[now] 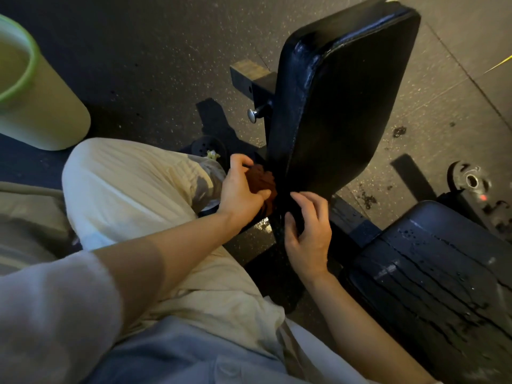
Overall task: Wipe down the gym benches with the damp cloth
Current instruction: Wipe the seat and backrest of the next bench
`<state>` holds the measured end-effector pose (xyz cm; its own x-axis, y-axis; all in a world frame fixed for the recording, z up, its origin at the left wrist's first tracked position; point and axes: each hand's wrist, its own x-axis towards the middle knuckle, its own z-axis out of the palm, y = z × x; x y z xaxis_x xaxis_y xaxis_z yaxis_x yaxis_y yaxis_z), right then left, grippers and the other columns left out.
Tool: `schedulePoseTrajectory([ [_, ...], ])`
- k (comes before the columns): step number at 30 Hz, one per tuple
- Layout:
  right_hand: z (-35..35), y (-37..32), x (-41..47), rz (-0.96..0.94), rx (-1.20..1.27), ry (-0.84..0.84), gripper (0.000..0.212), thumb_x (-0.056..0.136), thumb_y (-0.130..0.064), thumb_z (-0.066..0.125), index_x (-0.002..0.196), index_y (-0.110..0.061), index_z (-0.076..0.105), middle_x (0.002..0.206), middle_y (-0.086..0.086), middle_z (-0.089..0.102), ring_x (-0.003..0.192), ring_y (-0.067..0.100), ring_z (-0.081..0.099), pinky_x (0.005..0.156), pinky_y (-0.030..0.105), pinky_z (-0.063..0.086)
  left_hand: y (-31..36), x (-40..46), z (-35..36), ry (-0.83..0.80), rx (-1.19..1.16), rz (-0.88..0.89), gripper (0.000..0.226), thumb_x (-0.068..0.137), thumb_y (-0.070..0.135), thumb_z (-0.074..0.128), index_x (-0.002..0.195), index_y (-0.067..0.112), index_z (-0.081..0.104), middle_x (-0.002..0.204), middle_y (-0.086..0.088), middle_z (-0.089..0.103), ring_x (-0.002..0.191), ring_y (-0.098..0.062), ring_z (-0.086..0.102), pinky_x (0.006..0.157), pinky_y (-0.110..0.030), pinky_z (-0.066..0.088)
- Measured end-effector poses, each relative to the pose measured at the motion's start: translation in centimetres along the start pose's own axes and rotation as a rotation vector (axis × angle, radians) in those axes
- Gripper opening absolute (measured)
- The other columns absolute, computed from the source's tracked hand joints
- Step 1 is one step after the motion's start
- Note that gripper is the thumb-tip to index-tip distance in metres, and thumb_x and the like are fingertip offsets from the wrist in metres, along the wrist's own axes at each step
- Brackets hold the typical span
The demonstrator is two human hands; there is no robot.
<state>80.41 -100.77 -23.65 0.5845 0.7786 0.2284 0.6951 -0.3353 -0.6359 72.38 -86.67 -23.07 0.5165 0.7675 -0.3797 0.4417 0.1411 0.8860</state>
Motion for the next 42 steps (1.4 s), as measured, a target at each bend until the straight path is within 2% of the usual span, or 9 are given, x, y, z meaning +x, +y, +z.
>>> schedulePoseTrajectory([
  [6, 1.6, -1.9, -2.0, -0.057, 0.159, 0.008, 0.053, 0.082, -0.016, 0.067, 0.131, -0.016, 0.047, 0.133, 0.014, 0.047, 0.125, 0.022, 0.048, 0.101, 0.038, 0.047, 1.6, -3.4, -2.5, -0.244, -0.235, -0.029, 0.039, 0.08, 0.002, 0.071, 0.11, 0.021, 0.055, 0.109, -0.002, 0.063, 0.104, -0.016, 0.063, 0.088, -0.033, 0.055],
  [11, 1.1, -1.9, -1.8, -0.038, 0.203, 0.048, 0.065, 0.076, 0.006, 0.068, 0.132, -0.017, 0.043, 0.123, 0.015, 0.05, 0.116, 0.013, 0.049, 0.099, 0.018, 0.041, 2.9, -3.0, -4.0, -0.615, -0.055, 0.008, 0.018, 0.089, 0.003, 0.059, 0.092, 0.017, 0.069, 0.096, -0.001, 0.065, 0.093, -0.009, 0.063, 0.083, -0.015, 0.048],
  [16, 0.2, 1.0, -2.8, -0.158, -0.049, -0.01, 0.059, 0.075, 0.008, 0.066, 0.125, -0.017, 0.049, 0.121, 0.017, 0.046, 0.109, 0.022, 0.05, 0.09, 0.032, 0.051, 3.9, 1.4, -5.7, -0.213, 0.036, 0.014, 0.033, 0.095, -0.001, 0.047, 0.122, 0.014, 0.061, 0.123, -0.008, 0.059, 0.109, -0.015, 0.055, 0.083, -0.016, 0.043],
  [21, 0.2, 1.6, -0.3, -0.613, -0.259, -0.036, 0.021, 0.097, -0.009, 0.054, 0.116, -0.013, 0.049, 0.13, 0.02, 0.046, 0.118, 0.038, 0.052, 0.099, 0.038, 0.046, 4.1, 3.5, -5.4, -0.434, -0.07, -0.005, 0.051, 0.097, 0.0, 0.044, 0.145, 0.016, 0.04, 0.142, -0.001, 0.049, 0.131, -0.011, 0.043, 0.104, -0.024, 0.038],
  [25, 0.9, 2.1, 3.4, -0.799, -0.513, -0.042, 0.022, 0.092, -0.015, 0.061, 0.114, -0.017, 0.055, 0.13, 0.013, 0.06, 0.125, 0.031, 0.05, 0.093, 0.041, 0.043, 3.2, 4.1, -5.0, -0.489, -0.145, -0.024, 0.048, 0.1, 0.005, 0.04, 0.146, 0.021, 0.039, 0.147, 0.004, 0.044, 0.139, -0.011, 0.034, 0.114, -0.036, 0.029],
  [29, 1.8, 3.1, 3.3, -0.752, -0.742, -0.086, 0.03, 0.09, -0.017, 0.056, 0.119, -0.023, 0.053, 0.14, 0.006, 0.054, 0.133, 0.025, 0.039, 0.092, 0.039, 0.03, 3.3, 4.2, -5.5, -0.523, -0.236, -0.047, 0.038, 0.102, 0.009, 0.037, 0.124, 0.035, 0.054, 0.119, 0.022, 0.056, 0.122, 0.001, 0.044, 0.113, -0.035, 0.03],
  [33, 3.8, 3.2, 1.8, -0.664, -0.828, -0.206, 0.032, 0.087, -0.014, 0.047, 0.117, -0.021, 0.055, 0.132, 0.004, 0.06, 0.131, 0.023, 0.044, 0.093, 0.039, 0.029, 3.0, 4.6, -5.4, -0.538, -0.283, -0.054, 0.039, 0.1, 0.009, 0.038, 0.129, 0.031, 0.054, 0.129, 0.017, 0.057, 0.131, -0.005, 0.043, 0.115, -0.041, 0.028],
  [38, 5.5, 3.8, -1.2, -0.395, -0.824, -0.612, 0.055, 0.063, -0.019, 0.082, 0.115, -0.017, 0.065, 0.119, 0.007, 0.066, 0.117, 0.029, 0.057, 0.083, 0.038, 0.046, 2.7, 4.6, -5.3, -0.504, -0.317, -0.099, 0.041, 0.099, 0.005, 0.038, 0.119, 0.035, 0.057, 0.126, 0.014, 0.057, 0.134, -0.01, 0.041, 0.115, -0.043, 0.029],
  [42, 4.6, 3.4, -1.9, -0.403, -0.582, -0.434, 0.043, 0.072, -0.007, 0.076, 0.112, -0.012, 0.061, 0.119, 0.013, 0.063, 0.111, 0.036, 0.056, 0.082, 0.041, 0.054, 2.4, 4.9, -5.0, -0.527, -0.273, -0.119, 0.042, 0.099, 0.004, 0.037, 0.127, 0.03, 0.055, 0.129, 0.012, 0.058, 0.129, -0.007, 0.046, 0.112, -0.039, 0.032],
])
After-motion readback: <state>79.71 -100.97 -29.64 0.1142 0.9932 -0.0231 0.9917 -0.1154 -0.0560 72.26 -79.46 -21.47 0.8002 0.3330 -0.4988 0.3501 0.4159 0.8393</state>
